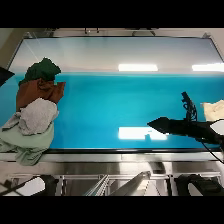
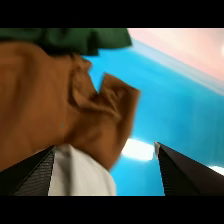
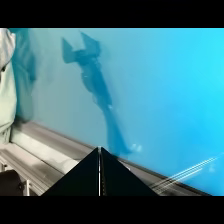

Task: Fold the shirts.

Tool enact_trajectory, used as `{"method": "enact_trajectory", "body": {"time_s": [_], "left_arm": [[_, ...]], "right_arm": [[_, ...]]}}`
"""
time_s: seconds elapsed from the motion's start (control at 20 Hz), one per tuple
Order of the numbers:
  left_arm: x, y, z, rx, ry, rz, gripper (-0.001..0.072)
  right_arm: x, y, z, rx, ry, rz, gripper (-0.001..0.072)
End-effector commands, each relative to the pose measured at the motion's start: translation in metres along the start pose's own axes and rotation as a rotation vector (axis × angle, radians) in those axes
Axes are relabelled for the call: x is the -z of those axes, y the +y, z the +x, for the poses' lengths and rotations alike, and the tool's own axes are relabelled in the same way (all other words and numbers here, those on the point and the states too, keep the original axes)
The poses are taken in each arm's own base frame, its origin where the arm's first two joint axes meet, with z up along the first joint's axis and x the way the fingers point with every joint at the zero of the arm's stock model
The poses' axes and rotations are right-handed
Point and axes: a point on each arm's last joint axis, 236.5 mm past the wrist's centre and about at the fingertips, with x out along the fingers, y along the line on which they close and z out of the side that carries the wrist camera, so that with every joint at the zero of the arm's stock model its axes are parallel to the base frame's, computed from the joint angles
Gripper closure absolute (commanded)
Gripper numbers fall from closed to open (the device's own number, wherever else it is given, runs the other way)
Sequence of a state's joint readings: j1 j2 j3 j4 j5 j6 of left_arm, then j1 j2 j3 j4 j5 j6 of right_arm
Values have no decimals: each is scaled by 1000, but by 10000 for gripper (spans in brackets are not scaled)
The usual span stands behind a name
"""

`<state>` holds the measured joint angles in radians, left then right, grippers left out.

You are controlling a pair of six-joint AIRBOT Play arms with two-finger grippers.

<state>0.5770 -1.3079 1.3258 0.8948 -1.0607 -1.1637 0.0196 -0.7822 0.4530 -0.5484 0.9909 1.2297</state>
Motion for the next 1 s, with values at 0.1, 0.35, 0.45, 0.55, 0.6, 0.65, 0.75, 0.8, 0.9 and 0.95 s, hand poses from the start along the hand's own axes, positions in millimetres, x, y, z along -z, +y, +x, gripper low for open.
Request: {"method": "enact_trajectory", "body": {"time_s": [0.1,0.35,0.45,0.55,0.6,0.65,0.75,0.8,0.9,0.95], "left_arm": [[-31,49,143,38,104,36,-3],[-20,44,231,86,148,83,-2],[-13,31,246,98,155,97,16],[-13,12,247,128,157,106,453],[-20,-4,238,174,145,94,694],[-35,-31,222,255,106,58,691],[-77,-99,170,475,-16,45,692],[-98,-134,135,590,-87,61,691],[-123,-214,48,856,-197,110,691],[-122,-251,3,979,-212,137,691]], "right_arm": [[-11,0,0,1,-47,10,690],[-15,8,0,-33,-62,37,690],[-15,8,0,-33,-62,37,690],[-15,7,0,-33,-62,36,690],[-15,8,0,-33,-61,36,690],[-15,8,0,-33,-61,36,690],[-15,7,0,-33,-61,32,690],[-15,7,0,-32,-61,32,690],[-14,7,0,-32,-61,32,690],[-14,7,0,-32,-61,32,690]]}}
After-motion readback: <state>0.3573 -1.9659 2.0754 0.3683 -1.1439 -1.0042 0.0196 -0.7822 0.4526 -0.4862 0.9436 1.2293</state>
